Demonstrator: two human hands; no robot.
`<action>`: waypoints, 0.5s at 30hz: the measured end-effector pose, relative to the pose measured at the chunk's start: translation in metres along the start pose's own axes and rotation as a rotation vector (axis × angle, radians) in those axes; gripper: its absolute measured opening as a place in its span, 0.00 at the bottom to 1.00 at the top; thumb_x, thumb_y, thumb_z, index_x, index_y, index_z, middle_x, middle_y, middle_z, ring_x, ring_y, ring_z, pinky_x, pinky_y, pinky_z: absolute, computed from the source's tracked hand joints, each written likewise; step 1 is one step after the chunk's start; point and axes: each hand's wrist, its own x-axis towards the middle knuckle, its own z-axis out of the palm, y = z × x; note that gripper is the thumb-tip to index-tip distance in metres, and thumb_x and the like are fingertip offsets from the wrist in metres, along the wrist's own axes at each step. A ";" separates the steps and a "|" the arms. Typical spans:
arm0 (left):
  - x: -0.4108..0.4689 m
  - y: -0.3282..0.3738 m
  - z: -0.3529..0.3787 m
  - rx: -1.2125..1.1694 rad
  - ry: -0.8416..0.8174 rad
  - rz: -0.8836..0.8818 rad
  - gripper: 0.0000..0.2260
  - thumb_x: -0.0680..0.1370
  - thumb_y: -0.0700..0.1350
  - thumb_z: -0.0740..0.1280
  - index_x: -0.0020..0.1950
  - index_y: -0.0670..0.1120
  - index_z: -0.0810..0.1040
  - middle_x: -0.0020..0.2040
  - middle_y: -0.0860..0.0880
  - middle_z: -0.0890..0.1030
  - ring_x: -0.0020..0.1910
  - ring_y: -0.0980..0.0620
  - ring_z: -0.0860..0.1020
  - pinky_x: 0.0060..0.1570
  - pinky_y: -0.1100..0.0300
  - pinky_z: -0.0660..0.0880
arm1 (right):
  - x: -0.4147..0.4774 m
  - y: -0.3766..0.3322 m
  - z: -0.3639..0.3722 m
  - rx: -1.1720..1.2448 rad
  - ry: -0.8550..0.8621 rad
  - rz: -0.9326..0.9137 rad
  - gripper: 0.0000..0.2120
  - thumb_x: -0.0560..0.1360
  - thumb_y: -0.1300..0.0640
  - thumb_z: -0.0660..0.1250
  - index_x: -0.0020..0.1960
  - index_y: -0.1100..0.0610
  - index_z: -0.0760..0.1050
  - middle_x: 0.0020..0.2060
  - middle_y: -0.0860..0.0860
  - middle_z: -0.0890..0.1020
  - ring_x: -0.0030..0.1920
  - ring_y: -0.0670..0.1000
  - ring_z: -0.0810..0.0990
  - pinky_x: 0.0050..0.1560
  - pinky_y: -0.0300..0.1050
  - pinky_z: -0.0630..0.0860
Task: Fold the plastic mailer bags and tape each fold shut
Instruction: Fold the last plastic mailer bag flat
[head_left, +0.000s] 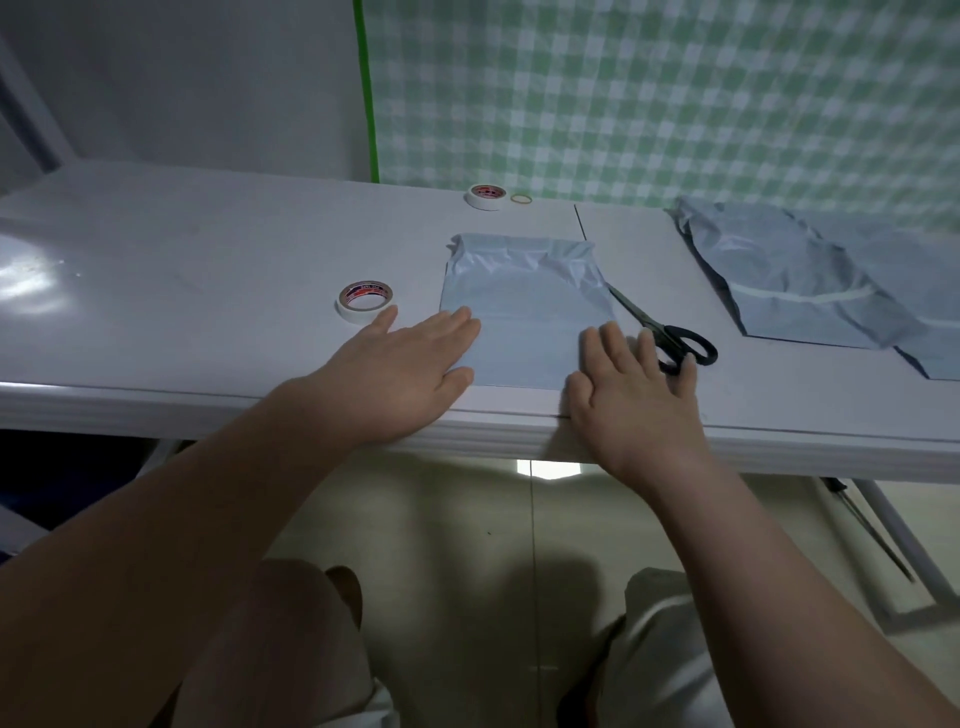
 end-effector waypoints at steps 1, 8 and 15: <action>-0.001 0.001 -0.001 -0.004 -0.001 0.001 0.23 0.83 0.52 0.47 0.78 0.50 0.48 0.79 0.53 0.48 0.76 0.57 0.50 0.74 0.48 0.45 | -0.003 0.003 -0.001 0.003 0.004 0.016 0.24 0.80 0.52 0.42 0.75 0.54 0.49 0.76 0.48 0.51 0.77 0.55 0.43 0.72 0.64 0.42; 0.000 0.003 -0.002 -0.001 -0.034 -0.003 0.22 0.83 0.51 0.45 0.78 0.56 0.46 0.79 0.53 0.46 0.77 0.54 0.52 0.74 0.45 0.45 | -0.014 0.004 -0.003 -0.028 0.213 0.017 0.20 0.78 0.55 0.50 0.69 0.56 0.64 0.73 0.51 0.63 0.76 0.58 0.51 0.72 0.63 0.46; -0.001 0.008 -0.001 -0.135 0.014 -0.012 0.22 0.82 0.48 0.49 0.76 0.60 0.54 0.79 0.54 0.45 0.76 0.54 0.55 0.74 0.45 0.45 | -0.041 -0.037 0.023 0.074 0.328 -0.318 0.17 0.76 0.51 0.54 0.60 0.52 0.75 0.61 0.47 0.78 0.65 0.54 0.73 0.69 0.61 0.57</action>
